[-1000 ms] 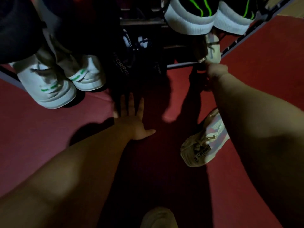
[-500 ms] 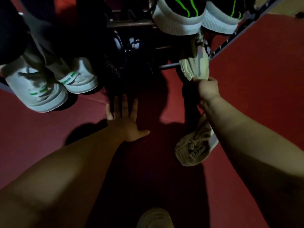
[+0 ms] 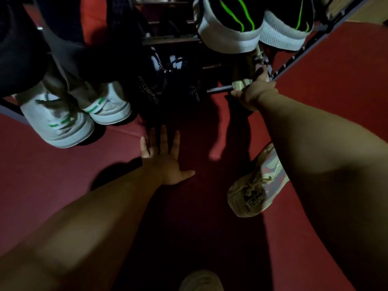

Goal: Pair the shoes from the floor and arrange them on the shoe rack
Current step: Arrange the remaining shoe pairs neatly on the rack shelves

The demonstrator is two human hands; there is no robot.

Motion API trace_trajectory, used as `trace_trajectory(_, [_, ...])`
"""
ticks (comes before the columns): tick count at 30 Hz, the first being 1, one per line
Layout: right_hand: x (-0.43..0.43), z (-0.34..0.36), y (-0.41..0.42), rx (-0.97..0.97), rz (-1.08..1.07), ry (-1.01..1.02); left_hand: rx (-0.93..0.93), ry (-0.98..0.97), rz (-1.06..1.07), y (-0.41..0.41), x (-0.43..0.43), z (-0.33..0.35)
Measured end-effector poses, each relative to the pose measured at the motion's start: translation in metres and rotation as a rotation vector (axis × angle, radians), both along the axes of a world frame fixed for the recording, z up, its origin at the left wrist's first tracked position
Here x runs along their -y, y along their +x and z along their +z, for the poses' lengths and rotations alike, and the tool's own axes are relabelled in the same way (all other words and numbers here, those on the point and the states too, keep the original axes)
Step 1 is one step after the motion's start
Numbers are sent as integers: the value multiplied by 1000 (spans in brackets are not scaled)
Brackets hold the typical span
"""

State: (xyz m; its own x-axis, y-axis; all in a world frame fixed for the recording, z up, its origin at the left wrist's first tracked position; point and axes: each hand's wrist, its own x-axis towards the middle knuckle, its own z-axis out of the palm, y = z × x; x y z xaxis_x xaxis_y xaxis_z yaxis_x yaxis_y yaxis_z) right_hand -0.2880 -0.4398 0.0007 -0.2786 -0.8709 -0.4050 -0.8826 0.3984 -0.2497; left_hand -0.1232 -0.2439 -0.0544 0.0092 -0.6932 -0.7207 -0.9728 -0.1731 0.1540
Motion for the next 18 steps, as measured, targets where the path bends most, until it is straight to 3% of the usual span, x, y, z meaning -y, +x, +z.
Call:
trace_trajectory(7, [-24, 4, -12, -82, 105, -33, -11, 11, -4, 1, 0, -2])
trace_trajectory(14, [-86, 7, -34, -13, 149, 115, -70, -5, 25, 2, -3, -1])
trace_trajectory(18, [-106, 9, -40, -81, 212, 211, -55, -33, 14, 2, -3, 1])
